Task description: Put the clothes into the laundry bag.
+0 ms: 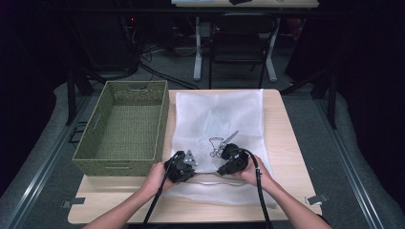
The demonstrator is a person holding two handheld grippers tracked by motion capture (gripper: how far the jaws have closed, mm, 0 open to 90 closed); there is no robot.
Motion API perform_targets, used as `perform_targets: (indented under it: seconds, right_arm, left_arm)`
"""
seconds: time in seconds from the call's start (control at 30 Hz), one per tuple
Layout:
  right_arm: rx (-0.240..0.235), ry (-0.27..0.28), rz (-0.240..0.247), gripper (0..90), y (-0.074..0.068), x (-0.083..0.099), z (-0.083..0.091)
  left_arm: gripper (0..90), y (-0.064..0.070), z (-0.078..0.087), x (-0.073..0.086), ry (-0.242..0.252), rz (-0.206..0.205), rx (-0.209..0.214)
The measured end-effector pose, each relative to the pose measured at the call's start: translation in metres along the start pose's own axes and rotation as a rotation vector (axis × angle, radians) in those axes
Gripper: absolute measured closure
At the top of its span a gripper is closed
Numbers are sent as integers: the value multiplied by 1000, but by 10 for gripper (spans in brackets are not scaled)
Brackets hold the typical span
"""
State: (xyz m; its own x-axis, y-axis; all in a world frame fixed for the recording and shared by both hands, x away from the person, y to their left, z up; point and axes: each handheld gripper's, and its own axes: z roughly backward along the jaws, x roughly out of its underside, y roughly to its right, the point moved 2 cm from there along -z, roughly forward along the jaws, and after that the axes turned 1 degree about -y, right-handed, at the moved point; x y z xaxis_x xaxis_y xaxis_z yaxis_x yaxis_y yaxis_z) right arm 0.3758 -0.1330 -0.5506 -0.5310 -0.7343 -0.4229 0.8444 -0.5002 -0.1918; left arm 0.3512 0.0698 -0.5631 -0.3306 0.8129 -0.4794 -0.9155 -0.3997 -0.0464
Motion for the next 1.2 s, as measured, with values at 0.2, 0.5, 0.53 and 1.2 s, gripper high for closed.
perform_targets:
  seconds: [0.2, 0.5, 0.53, 1.2]
  right_arm:
    - [-19, -11, -6, 829, -1, -1, 4]
    - [-46, 46, 16, 719, -2, -4, 25]
    - [-46, 51, 12, 695, -2, -5, 27]
    - [87, 175, -8, 242, 3, -10, 63]
  left_arm:
    - [721, 0, 0, 2, -2, 8, 8]
    - [427, -7, 20, -2, 72, 62, 34]
    - [412, -7, 20, -2, 72, 62, 34]
    - [141, -9, 49, -11, 191, 131, -65]
